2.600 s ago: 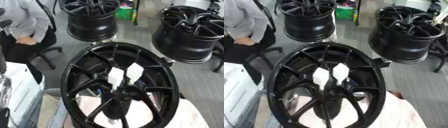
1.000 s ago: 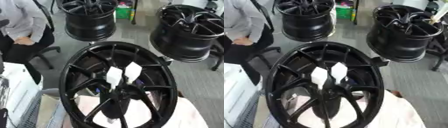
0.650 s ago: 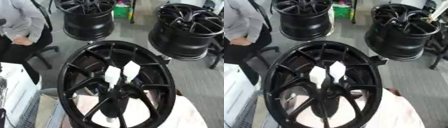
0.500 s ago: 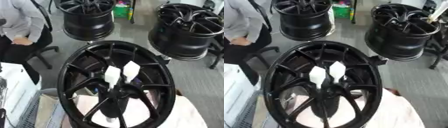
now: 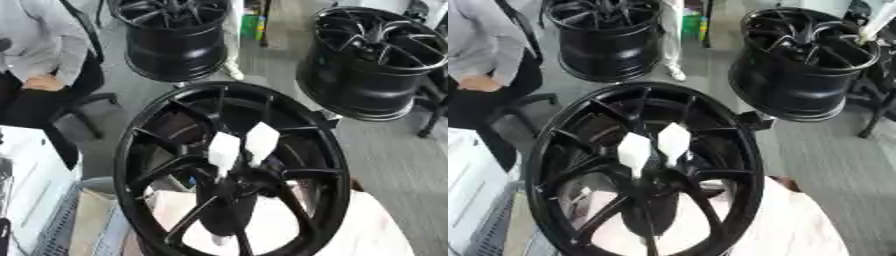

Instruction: Pull the pin out of the wheel hub.

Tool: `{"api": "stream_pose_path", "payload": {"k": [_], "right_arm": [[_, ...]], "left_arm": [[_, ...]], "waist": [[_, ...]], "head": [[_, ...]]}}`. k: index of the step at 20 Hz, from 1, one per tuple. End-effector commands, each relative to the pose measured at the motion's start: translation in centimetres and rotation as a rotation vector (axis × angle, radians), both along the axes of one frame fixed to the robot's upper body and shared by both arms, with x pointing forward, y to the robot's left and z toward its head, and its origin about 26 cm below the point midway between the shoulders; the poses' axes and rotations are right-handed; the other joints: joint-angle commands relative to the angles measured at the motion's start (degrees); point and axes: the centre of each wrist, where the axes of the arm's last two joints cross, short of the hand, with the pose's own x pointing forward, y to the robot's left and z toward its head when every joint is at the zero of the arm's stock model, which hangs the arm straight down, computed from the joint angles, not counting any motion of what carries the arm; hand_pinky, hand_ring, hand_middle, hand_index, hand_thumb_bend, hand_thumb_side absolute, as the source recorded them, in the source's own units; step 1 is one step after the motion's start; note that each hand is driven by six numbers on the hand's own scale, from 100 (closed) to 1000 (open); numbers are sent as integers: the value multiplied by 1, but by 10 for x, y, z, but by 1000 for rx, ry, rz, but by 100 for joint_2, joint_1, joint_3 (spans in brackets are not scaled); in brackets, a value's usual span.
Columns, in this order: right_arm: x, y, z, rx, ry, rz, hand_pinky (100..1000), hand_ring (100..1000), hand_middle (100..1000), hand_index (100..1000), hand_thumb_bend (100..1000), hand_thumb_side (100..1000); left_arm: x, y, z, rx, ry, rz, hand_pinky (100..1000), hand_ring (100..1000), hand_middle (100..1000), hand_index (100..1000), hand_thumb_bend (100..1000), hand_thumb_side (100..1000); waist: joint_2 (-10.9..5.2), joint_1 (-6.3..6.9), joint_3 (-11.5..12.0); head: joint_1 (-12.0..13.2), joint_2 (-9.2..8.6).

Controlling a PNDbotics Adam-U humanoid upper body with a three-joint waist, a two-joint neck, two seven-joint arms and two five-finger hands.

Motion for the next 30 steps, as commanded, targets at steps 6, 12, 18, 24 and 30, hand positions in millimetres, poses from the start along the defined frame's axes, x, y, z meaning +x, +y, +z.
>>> {"api": "stream_pose_path", "payload": {"k": [6, 12, 18, 24, 30], "right_arm": [[-12, -95, 19, -167, 96, -320, 810, 804, 785, 811, 100, 451], [-16, -113, 18, -238, 159, -381, 841, 878, 865, 859, 100, 488], [-17, -114, 17, -245, 161, -396, 841, 881, 870, 862, 100, 497], [-20, -123, 13, -246, 229, -471, 866, 913, 893, 857, 354, 100], [-20, -124, 14, -247, 227, -461, 856, 906, 892, 874, 256, 316]], "left_arm": [[-1, -1, 8, 17, -28, -1, 756, 837, 657, 842, 102, 687], [-1, -1, 8, 18, -24, -2, 756, 838, 657, 842, 101, 689], [-1, 0, 8, 18, -25, -1, 756, 838, 657, 842, 101, 688], [-1, 0, 7, 15, -21, -1, 756, 838, 657, 842, 101, 689], [-2, 0, 7, 13, -19, -1, 755, 838, 654, 841, 101, 689]], "waist": [[-44, -14, -29], [-45, -13, -45], [-48, -13, -44], [-44, -12, -51], [-45, -11, -60]], "head": [[2, -59], [53, -50], [47, -51], [25, -57], [42, -57]]}}
